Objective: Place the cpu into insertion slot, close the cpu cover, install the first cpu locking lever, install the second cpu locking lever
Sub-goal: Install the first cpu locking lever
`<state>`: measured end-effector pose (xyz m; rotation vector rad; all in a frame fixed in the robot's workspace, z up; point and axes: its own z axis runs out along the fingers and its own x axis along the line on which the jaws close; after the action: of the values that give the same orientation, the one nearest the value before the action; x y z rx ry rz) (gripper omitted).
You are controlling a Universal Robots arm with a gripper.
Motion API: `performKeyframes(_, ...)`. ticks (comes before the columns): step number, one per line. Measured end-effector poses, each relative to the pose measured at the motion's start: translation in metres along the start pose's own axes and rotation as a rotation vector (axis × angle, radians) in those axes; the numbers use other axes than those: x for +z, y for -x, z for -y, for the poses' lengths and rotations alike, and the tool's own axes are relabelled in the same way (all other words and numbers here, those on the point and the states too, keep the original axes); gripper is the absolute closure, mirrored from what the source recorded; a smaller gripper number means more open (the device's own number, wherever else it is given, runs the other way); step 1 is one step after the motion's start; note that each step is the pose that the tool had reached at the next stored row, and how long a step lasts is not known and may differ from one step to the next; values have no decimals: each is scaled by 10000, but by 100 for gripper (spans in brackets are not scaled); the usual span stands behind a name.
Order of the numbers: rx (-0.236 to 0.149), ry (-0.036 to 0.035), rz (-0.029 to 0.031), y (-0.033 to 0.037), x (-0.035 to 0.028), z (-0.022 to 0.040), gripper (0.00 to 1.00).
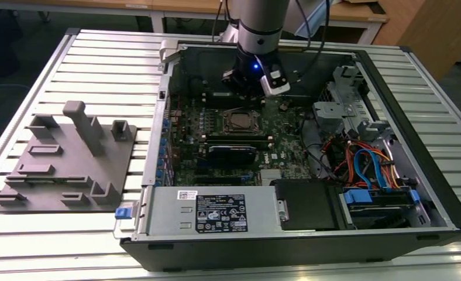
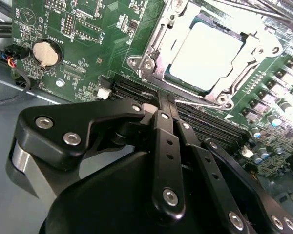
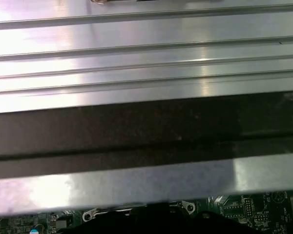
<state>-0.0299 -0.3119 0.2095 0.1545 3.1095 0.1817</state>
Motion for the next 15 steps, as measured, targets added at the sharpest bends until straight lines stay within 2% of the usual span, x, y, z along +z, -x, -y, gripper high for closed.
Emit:
performKeyframes(7,2,0,-7,10,57,6,90)
performKeyframes(15,1,0,-8,11,65,6,90)
